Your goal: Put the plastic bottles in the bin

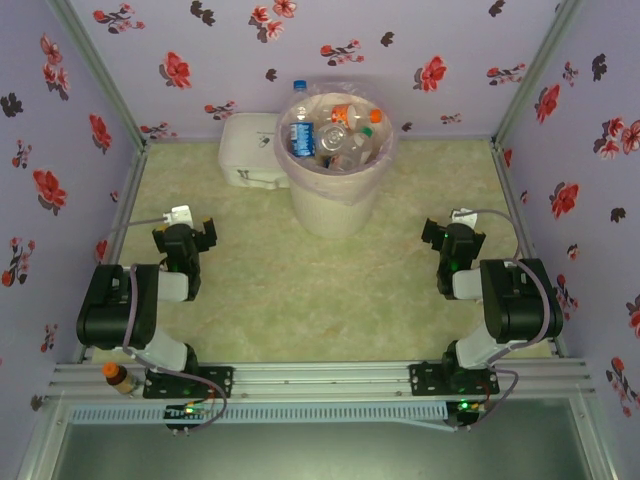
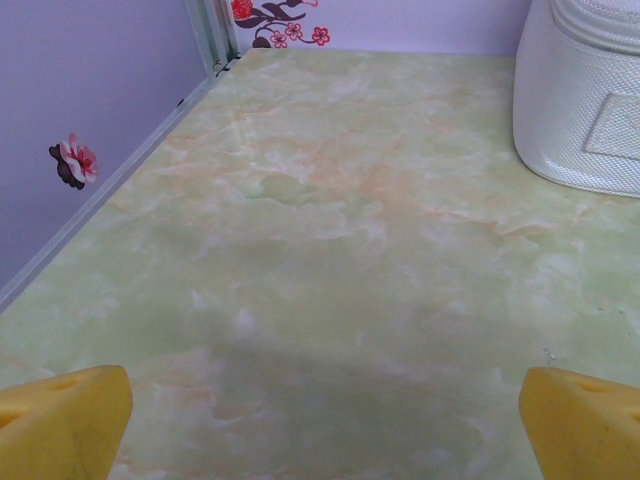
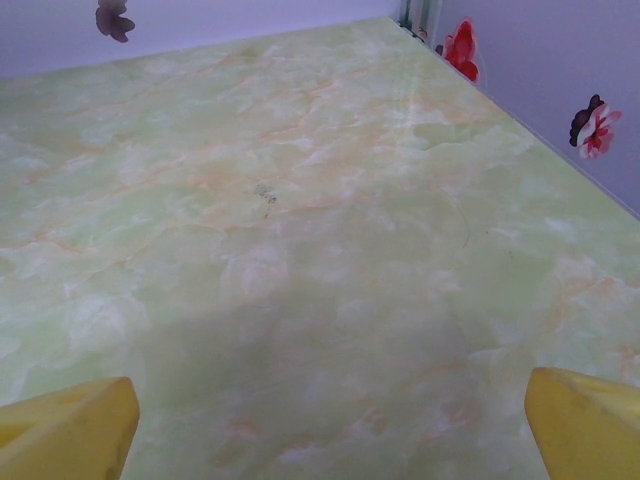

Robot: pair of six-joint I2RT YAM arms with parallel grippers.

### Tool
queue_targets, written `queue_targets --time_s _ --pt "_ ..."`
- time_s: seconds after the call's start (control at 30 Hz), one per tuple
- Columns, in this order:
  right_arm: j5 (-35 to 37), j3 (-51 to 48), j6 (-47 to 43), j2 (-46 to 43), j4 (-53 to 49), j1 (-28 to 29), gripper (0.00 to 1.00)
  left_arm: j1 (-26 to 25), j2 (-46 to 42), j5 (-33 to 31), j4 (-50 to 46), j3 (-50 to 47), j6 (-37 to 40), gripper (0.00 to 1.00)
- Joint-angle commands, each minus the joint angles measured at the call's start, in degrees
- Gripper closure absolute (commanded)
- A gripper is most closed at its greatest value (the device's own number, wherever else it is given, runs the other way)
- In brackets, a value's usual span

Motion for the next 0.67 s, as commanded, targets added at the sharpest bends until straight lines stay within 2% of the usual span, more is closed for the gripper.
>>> queue_targets --time_s 0.0,0.63 --pt "1.7 0.5 -0.3 -0.3 2.5 0.2 0.01 0.5 0.3 0.4 2.5 0.2 0.9 0.0" --pt "1.7 0.7 -0.4 -0.3 2.2 0.2 0.01 0.5 0.3 -0.1 2.6 0.0 0.7 0.0"
